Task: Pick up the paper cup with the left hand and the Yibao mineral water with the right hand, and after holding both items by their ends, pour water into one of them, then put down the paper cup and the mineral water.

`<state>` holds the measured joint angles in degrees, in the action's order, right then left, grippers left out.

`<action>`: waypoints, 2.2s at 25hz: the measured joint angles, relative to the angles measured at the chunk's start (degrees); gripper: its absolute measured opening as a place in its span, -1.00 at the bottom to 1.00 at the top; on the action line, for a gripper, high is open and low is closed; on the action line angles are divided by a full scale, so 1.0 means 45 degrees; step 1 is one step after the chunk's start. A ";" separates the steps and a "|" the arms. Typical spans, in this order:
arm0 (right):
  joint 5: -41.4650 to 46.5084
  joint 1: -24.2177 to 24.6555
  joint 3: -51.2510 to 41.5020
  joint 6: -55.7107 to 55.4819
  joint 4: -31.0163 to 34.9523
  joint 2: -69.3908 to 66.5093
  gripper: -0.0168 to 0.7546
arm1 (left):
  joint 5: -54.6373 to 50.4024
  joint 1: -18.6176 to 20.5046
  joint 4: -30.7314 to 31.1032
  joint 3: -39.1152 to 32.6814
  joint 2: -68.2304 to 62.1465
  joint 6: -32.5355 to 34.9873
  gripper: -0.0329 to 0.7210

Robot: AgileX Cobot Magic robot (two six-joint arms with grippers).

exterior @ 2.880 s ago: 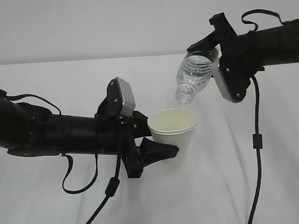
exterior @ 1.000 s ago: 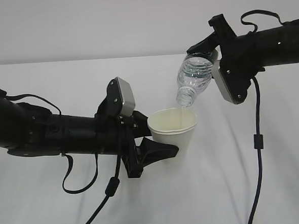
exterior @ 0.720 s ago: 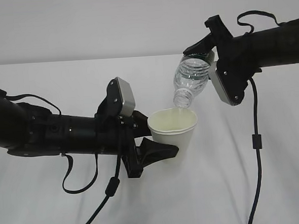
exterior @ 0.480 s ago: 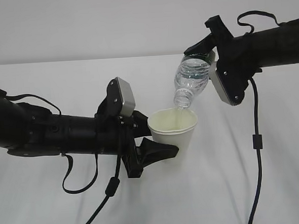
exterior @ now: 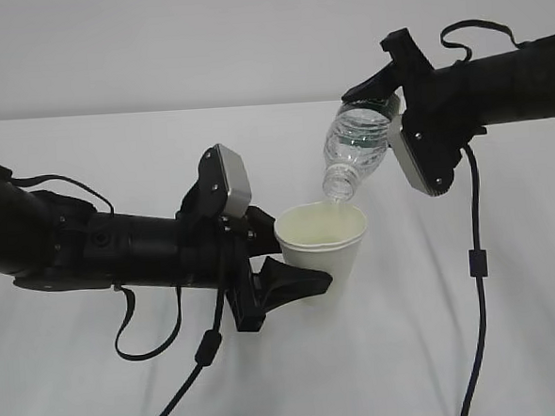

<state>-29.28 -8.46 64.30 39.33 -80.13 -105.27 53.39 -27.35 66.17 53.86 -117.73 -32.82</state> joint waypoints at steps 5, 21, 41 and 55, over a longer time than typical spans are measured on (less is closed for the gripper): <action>0.0000 0.0000 0.0000 0.0000 0.0000 0.0000 0.20 | 0.0000 0.0000 0.0000 0.0000 0.0000 0.0000 0.21; 0.0000 0.0000 0.0000 -0.0008 0.0000 0.0000 0.20 | 0.0000 0.0000 0.0000 0.0000 0.0000 0.0000 0.21; 0.0006 0.0000 0.0000 -0.0029 0.0000 0.0000 0.20 | 0.0028 0.0000 0.0000 0.0000 0.0000 0.0000 0.22; 0.0026 0.0000 0.0030 0.0086 -0.0113 0.0000 0.20 | 0.0076 0.0000 0.0000 0.0000 0.0000 0.0000 0.23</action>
<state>-29.16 -8.46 64.43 39.72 -80.64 -105.27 53.73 -27.35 66.17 53.86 -117.73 -32.82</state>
